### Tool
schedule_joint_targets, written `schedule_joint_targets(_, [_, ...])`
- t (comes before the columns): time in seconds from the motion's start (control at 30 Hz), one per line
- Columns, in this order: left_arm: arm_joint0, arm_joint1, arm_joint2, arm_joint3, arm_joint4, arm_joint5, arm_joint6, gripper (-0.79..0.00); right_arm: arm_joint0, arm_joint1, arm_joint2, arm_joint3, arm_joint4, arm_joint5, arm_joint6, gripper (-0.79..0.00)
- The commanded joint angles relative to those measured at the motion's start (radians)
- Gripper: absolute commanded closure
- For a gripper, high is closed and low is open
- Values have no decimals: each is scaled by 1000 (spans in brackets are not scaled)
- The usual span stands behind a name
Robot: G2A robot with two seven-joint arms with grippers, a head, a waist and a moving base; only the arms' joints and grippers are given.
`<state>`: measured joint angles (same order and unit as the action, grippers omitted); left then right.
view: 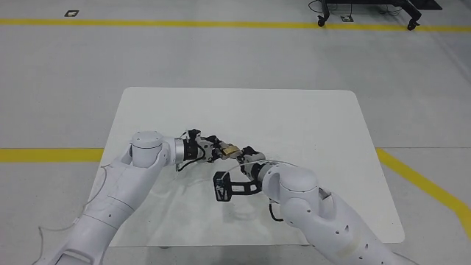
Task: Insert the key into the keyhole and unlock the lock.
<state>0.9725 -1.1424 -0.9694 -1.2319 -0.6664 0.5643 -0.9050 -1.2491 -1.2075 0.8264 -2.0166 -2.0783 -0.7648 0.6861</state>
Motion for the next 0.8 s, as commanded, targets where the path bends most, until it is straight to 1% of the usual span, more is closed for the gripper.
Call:
schedule_joint_targets(0.0, [0,0,1,-2,5,-1,2,0,4,-4,-7,1,-3,3,21,0])
schedule_joint_targets(0.4, [7,2,-6,-13,6,-10,22,0,11,-23,-28,8,-8,18,96,0])
schedule_joint_targets(0.77, [10,3,-12,-16,1,-25,33,0,14,-35,-33,9,-6,7,114,0])
